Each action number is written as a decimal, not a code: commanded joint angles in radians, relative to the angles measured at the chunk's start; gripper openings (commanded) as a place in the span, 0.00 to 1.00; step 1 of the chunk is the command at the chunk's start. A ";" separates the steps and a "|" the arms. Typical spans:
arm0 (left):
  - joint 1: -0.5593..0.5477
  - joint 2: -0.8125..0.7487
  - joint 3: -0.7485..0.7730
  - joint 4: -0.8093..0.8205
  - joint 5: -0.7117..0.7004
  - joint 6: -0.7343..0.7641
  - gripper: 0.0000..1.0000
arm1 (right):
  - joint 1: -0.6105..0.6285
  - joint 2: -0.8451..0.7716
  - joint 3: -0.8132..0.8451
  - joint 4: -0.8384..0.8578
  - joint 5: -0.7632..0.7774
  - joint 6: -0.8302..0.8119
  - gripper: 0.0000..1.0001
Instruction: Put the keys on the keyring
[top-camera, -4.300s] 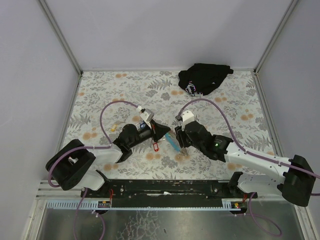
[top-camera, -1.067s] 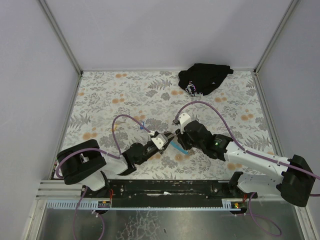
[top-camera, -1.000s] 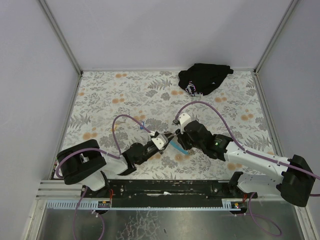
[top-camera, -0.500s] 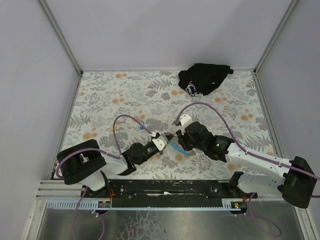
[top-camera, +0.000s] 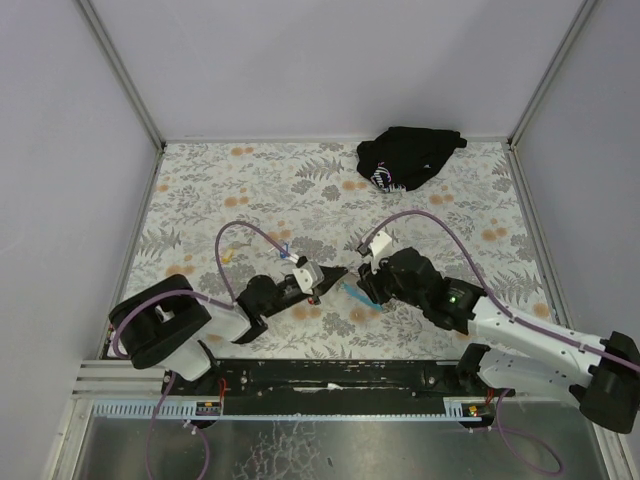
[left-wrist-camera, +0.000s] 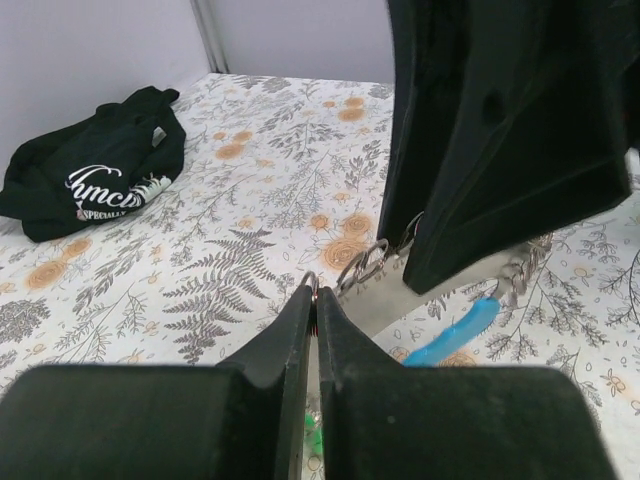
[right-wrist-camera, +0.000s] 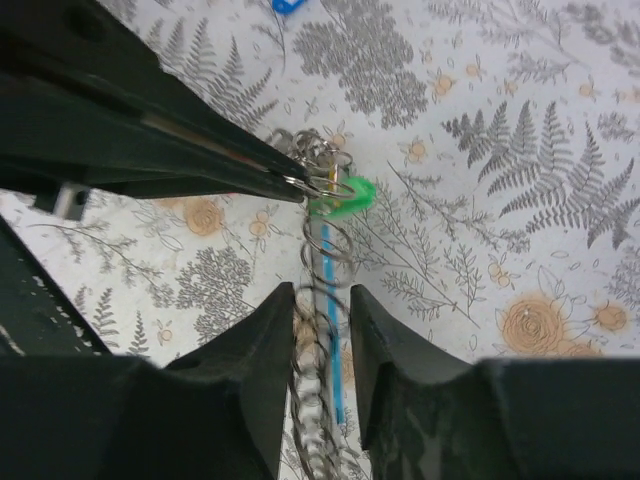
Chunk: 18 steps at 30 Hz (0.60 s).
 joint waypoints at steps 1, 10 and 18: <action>0.077 0.012 0.028 0.106 0.207 -0.060 0.00 | -0.030 -0.086 0.010 0.069 -0.081 -0.088 0.39; 0.193 0.091 0.072 0.179 0.396 -0.159 0.00 | -0.128 -0.108 0.059 -0.036 -0.152 -0.150 0.53; 0.257 0.112 0.139 0.139 0.608 -0.186 0.00 | -0.273 -0.102 -0.002 0.158 -0.378 -0.185 0.51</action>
